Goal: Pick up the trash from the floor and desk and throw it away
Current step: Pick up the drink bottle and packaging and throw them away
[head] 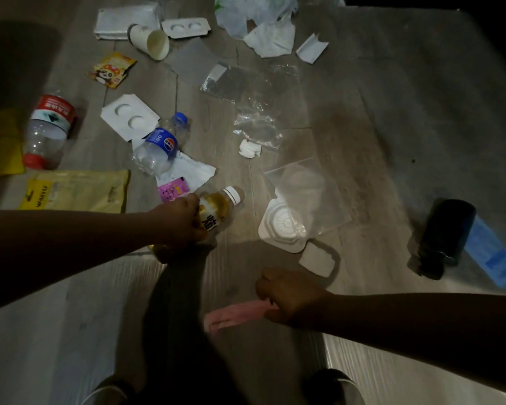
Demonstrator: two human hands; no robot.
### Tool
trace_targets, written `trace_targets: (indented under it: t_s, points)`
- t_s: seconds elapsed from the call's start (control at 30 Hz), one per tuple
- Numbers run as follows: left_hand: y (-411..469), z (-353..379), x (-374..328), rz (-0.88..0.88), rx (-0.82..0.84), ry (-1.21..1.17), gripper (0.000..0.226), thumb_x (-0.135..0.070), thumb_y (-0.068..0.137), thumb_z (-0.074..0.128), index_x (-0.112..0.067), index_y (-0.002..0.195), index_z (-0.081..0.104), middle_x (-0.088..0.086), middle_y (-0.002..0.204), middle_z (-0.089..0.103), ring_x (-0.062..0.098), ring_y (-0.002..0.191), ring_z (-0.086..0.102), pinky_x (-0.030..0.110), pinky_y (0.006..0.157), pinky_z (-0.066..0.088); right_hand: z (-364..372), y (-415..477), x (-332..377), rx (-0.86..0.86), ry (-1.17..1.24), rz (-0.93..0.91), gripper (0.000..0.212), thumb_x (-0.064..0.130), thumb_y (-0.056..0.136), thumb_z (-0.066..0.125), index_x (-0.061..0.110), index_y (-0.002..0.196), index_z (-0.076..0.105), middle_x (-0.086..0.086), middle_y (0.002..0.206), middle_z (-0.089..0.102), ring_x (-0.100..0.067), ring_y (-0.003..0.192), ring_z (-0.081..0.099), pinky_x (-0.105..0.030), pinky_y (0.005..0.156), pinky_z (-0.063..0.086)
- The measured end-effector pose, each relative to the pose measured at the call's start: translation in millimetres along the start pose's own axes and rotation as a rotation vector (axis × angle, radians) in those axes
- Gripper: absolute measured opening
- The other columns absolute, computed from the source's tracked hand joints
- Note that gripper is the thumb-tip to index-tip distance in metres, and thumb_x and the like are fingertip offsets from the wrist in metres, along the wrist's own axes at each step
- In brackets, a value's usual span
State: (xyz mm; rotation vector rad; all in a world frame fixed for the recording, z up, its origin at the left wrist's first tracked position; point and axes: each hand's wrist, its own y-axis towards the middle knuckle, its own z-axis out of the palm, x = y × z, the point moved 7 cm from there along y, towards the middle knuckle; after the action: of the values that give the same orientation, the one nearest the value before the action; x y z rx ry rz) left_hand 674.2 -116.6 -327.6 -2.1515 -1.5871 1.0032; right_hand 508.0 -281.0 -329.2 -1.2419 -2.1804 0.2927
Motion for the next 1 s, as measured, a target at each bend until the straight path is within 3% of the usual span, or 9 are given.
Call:
trace_targets:
  t_s: [0.17,0.3,0.43,0.53,0.63,0.7,0.83,0.9,1.0]
  points:
    - [0,1,-1,0.011,-0.019,0.031,0.061,-0.033,0.079,0.073,-0.014,0.126,0.038,0.008,0.119,0.058,0.014,0.089,0.053,0.018,0.06,0.043,-11,-5,-18,-0.081,0.192,0.07,0.016,0.03,0.091,0.056,0.016,0.096,0.062,-0.001,0.093,0.06,-0.014,0.083,0.054,-0.027,0.073,0.04]
    - [1,1,0,0.001,-0.011,0.03,0.06,-0.031,0.08,0.072,-0.014,0.126,0.038,0.009,0.119,0.058,0.014,0.09,0.054,0.021,0.064,0.046,-47,-17,-36,-0.476,0.333,0.149,0.023,0.031,0.093,0.058,0.026,0.114,0.064,0.017,0.088,0.059,0.004,0.075,0.053,-0.011,0.066,0.039]
    - [2,2,0,0.003,-0.013,0.043,0.064,-0.032,0.079,0.073,-0.013,0.129,0.037,0.009,0.118,0.059,0.014,0.088,0.055,0.019,0.063,0.045,-77,-29,-62,-0.72,0.554,0.271,0.006,0.029,0.09,0.062,0.023,0.089,0.064,0.015,0.076,0.058,0.002,0.067,0.056,-0.013,0.062,0.043]
    - [3,2,0,-0.001,-0.006,0.029,0.063,-0.031,0.08,0.073,-0.013,0.129,0.037,0.01,0.119,0.059,0.013,0.087,0.054,0.013,0.054,0.041,-88,-34,-87,-0.821,0.746,0.422,0.012,0.032,0.086,0.065,0.025,0.079,0.06,0.011,0.072,0.064,0.0,0.068,0.063,-0.011,0.057,0.046]
    - [4,3,0,0.0,0.0,0.013,0.065,-0.031,0.08,0.072,-0.013,0.131,0.037,0.009,0.121,0.059,0.012,0.087,0.054,0.011,0.052,0.039,-83,-38,-107,-0.799,0.807,0.578,0.028,0.052,0.079,0.066,0.026,0.079,0.058,0.007,0.072,0.066,-0.003,0.067,0.065,-0.019,0.057,0.05]
    - [4,4,0,-0.002,-0.005,0.019,0.065,-0.031,0.08,0.073,-0.013,0.131,0.036,0.01,0.121,0.059,0.012,0.088,0.053,0.011,0.052,0.038,-75,-45,-111,-0.773,0.761,0.652,0.037,0.063,0.074,0.062,0.026,0.074,0.056,0.009,0.066,0.063,0.0,0.062,0.061,-0.014,0.053,0.044]
    - [5,4,1,-0.004,-0.013,0.037,0.064,-0.033,0.08,0.072,-0.013,0.13,0.036,0.01,0.121,0.058,0.015,0.091,0.056,0.013,0.054,0.04,-51,-52,-105,-0.637,0.456,0.678,0.03,0.053,0.074,0.067,0.028,0.065,0.051,0.015,0.06,0.055,-0.001,0.061,0.055,-0.014,0.051,0.031]
    - [5,4,1,-0.002,-0.011,0.04,0.065,-0.033,0.081,0.072,-0.013,0.13,0.035,0.011,0.122,0.058,0.018,0.096,0.059,0.014,0.057,0.041,-40,-54,-102,-0.523,0.29,0.694,0.027,0.047,0.072,0.072,0.033,0.09,0.058,0.014,0.086,0.058,-0.009,0.083,0.058,-0.018,0.064,0.037]
    - [5,4,0,0.006,-0.011,0.041,0.064,-0.032,0.08,0.072,-0.013,0.13,0.036,0.01,0.122,0.058,0.018,0.098,0.059,0.014,0.058,0.042,-31,-55,-102,-0.436,0.189,0.711,0.064,0.041,0.071,0.075,0.026,0.128,0.05,0.002,0.117,0.055,-0.017,0.106,0.053,-0.023,0.081,0.041]
